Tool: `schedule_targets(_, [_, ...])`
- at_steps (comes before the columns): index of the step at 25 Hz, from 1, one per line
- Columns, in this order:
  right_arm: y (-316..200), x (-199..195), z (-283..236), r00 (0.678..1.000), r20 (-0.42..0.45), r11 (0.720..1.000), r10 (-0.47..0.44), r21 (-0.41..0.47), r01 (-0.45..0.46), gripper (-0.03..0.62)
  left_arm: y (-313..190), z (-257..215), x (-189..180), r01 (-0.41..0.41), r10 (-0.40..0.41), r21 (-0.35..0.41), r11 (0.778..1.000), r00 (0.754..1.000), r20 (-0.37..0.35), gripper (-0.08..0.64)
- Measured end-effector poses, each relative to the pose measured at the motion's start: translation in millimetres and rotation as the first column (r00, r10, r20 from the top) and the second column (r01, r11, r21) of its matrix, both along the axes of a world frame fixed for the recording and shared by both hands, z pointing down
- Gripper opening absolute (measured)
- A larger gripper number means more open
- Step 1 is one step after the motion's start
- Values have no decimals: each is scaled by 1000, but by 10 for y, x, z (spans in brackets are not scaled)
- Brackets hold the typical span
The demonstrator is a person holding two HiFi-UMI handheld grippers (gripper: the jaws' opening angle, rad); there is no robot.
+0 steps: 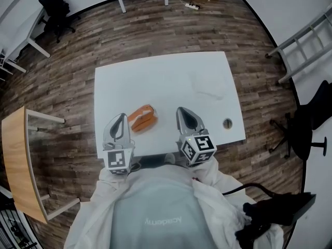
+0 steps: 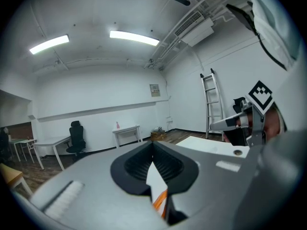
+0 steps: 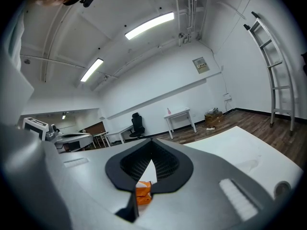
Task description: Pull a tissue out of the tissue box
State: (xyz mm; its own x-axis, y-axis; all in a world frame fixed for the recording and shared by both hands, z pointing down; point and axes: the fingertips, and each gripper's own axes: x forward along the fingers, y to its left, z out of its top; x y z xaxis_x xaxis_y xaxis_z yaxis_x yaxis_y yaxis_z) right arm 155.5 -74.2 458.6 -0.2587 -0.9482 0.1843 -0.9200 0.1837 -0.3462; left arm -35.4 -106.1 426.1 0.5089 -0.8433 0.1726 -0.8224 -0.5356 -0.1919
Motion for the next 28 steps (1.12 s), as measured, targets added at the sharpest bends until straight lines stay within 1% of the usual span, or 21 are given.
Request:
schedule_targets(5, [-71, -92, 35, 1000, -10, 1000, -4, -19, 3, 0, -119, 78, -98, 4, -4, -21, 1000, 1000, -8, 0])
schedule_targets(10, [-215, -116, 19, 1000, -23, 999, 2, -33, -3, 0, -304, 117, -134, -15, 15, -29, 999, 1000, -10, 0])
schedule_targets(15, [-307, -203, 45, 999, -40, 999, 5, -53, -7, 0, -442, 168, -199, -20, 19, -44, 999, 999, -30, 0])
schedule_targets(18, [-365, -247, 79, 999, -50, 998, 5, -70, -8, 0, -511, 176, -200, -36, 32, -72, 997, 998, -52, 0])
schedule_targets(22, [-435, -314, 73, 997, -73, 997, 11, -80, -17, 0, -626, 309, -357, -24, 20, -82, 996, 999, -47, 0])
schedule_targets(28, [-471, -299, 37, 993, -111, 994, 42, -92, -52, 0, -793, 392, -484, -24, 16, -101, 995, 997, -77, 0])
